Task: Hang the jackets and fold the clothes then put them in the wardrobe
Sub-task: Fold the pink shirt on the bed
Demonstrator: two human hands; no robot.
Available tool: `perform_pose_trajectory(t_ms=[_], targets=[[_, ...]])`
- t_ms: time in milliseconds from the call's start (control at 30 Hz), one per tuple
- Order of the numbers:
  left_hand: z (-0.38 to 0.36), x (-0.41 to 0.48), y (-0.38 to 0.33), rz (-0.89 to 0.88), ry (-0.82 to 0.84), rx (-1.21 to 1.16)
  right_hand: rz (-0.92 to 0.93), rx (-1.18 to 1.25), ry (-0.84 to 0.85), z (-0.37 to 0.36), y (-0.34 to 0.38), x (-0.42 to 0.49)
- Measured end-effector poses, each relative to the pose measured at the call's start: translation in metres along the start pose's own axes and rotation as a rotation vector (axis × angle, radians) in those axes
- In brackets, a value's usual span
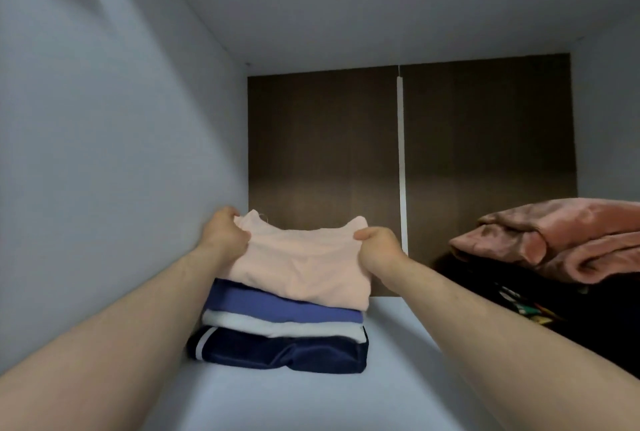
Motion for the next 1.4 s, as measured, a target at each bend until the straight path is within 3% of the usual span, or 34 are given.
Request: perform_pose_trajectory(t_ms=[100, 267, 400, 500, 533, 600, 700, 967, 1067, 1300, 1400], targets=[[-0.011, 0.008, 0.005, 0.014, 0.04, 0.103, -0.042, -0.009, 0.046, -0.008, -0.015, 0.018], [-0.034, 0.013, 0.011, 0.055, 0.157, 0.424, -0.214, -0.14, 0.336, -0.027, -0.049, 0.025], [-0.051, 0.015, 0.014, 0.057, 0.279, 0.67, -0.259, -0.23, 0.38, -0.033, -0.072, 0.03], [-0.059, 0.016, 0.0, -0.115, 0.21, 0.863, -0.211, -0.509, 0.392, -0.03, -0.067, 0.037], [-0.064, 0.016, -0.006, -0.216, 0.201, 0.852, -0.14, -0.729, 0.329, -0.027, -0.063, 0.042], [-0.076, 0.013, -0.001, -0.229, 0.428, 0.625, 0.012, -0.932, 0.274, -0.032, -0.054, 0.043], [-0.088, 0.004, 0.026, -0.022, 0.732, 0.343, -0.028, -0.773, 0.502, -0.049, -0.07, 0.041], [-0.093, 0.001, 0.034, 0.019, 0.904, 0.225, -0.083, -0.69, 0.574, -0.053, -0.085, 0.031], [-0.09, -0.003, 0.037, -0.002, 0.85, 0.192, -0.063, -0.657, 0.55, -0.051, -0.088, 0.026], [-0.081, -0.008, 0.036, -0.108, 0.527, 0.278, -0.128, -0.491, 0.416, -0.042, -0.1, 0.011], [-0.078, -0.009, 0.038, -0.159, 0.418, 0.231, -0.167, -0.549, 0.347, -0.031, -0.112, -0.005]])
Point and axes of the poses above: each hand's wrist, its own x-axis towards the middle knuckle, its own z-axis out of the back of the hand, y = z × x, the point moved 4 cm from there along x, towards the middle knuckle, and after that the axes turned 10 degrees about y, right-handed, at the moved point
